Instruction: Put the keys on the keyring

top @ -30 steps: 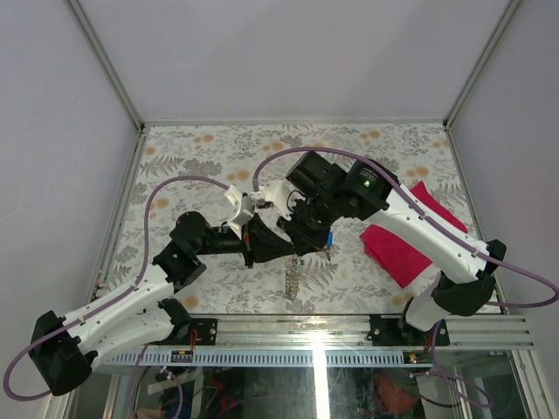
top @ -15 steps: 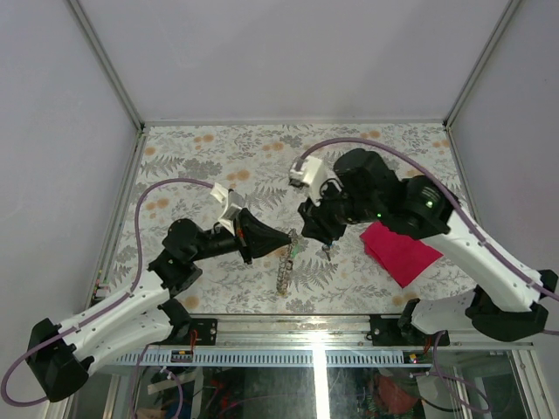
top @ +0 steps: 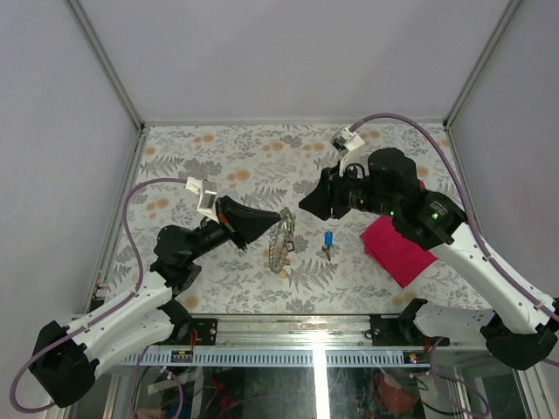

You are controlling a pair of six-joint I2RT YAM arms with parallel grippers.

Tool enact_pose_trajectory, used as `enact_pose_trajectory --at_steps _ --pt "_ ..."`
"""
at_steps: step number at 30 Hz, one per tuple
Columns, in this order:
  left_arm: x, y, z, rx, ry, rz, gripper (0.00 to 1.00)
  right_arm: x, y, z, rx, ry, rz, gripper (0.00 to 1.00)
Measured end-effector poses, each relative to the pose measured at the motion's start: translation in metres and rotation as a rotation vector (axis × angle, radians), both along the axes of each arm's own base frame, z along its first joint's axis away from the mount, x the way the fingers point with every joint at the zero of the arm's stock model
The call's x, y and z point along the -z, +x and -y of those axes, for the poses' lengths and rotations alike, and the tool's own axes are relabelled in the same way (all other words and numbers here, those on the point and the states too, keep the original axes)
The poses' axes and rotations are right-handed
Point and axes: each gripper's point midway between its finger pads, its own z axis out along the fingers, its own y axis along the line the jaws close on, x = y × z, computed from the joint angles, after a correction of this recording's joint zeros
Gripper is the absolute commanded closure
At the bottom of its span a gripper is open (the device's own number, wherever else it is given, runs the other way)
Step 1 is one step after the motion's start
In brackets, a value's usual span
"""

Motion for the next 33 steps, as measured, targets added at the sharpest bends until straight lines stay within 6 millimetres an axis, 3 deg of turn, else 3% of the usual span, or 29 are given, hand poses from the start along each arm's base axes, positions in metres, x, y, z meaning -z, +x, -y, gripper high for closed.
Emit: enact_pose_trajectory --at_steps 11,15,23,33 --pt "-0.02 0.003 -0.008 -0.011 -0.081 0.029 1.0 0.003 -0.018 -0.036 -0.07 0.262 -0.212 0.62" --pt "-0.018 0.003 -0.006 -0.002 -0.075 0.026 1.0 0.004 -0.02 -0.039 -0.081 0.284 -0.238 0.63" --pt "-0.019 0.0 -0.004 0.022 -0.067 0.034 1.0 -0.002 -0.021 -0.042 -0.096 0.31 -0.237 0.75" --pt "-0.021 0.0 -0.004 0.023 -0.068 0.038 1.0 0.0 -0.022 -0.041 -0.094 0.303 -0.243 0.73"
